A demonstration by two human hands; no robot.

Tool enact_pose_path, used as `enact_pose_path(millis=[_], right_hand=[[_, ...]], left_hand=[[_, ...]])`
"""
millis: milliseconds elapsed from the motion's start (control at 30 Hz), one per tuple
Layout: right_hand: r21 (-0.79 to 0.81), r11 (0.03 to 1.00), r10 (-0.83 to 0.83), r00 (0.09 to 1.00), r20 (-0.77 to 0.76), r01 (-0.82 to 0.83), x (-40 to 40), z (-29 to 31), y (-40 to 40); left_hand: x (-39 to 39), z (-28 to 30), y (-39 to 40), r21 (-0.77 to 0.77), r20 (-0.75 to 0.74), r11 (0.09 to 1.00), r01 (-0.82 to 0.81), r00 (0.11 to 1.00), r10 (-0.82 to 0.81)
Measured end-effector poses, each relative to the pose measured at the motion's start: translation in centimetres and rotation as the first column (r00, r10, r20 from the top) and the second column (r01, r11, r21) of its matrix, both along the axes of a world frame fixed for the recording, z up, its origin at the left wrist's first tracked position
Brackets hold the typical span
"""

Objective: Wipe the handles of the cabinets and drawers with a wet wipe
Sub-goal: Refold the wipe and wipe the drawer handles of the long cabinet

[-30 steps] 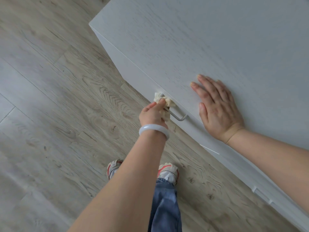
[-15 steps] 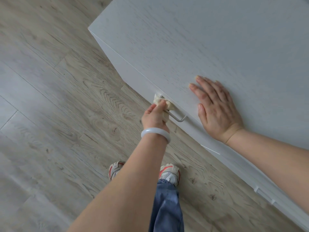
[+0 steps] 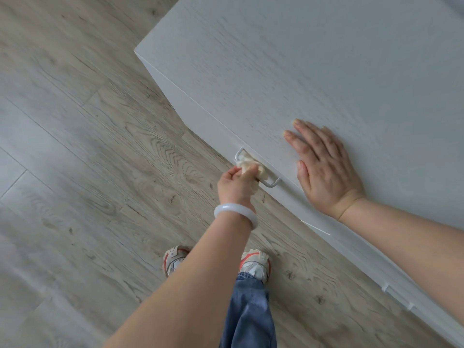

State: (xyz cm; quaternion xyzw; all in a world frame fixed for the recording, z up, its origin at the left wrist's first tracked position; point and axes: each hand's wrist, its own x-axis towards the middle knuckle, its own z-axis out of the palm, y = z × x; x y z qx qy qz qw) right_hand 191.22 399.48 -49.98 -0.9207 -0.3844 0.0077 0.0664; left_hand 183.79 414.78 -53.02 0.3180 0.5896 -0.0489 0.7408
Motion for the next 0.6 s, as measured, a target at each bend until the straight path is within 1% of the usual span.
enact_pose_path(millis=[100,133,233,300,467,533,600], right_hand=[[0.000,1.000,0.001,1.000,0.006,-0.001,0.0,0.0,-0.1],[-0.002,1.000,-0.001,1.000,0.006,0.001,0.0,0.0,-0.1],[0.002,1.000,-0.004,1.000,0.004,0.004,-0.1,0.0,0.0],[0.003,1.000,-0.003,1.000,0.000,0.003,0.0,0.0,0.0],[-0.009,1.000,-0.006,1.000,-0.001,0.006,-0.1,0.0,-0.1],[-0.010,1.000,-0.007,1.000,-0.003,0.007,-0.1,-0.1,0.0],[-0.006,1.000,-0.004,1.000,-0.005,0.004,0.0,-0.1,-0.1]], left_hand=[[-0.4,0.5,-0.2,0.020,-0.008,0.991,0.134,0.991,-0.133],[-0.2,0.5,0.5,0.033,-0.008,0.988,0.148,0.989,-0.147],[0.4,0.0,2.9,0.050,0.024,0.995,0.081,0.996,-0.082],[0.6,0.2,2.9,0.050,0.022,0.997,0.061,0.998,-0.062],[-1.0,0.6,-2.1,-0.073,-0.047,0.983,0.169,0.984,-0.173],[-1.1,0.4,-2.6,-0.080,-0.054,0.980,0.183,0.981,-0.187],[-0.7,0.6,-2.1,-0.072,-0.072,0.970,0.232,0.969,-0.237]])
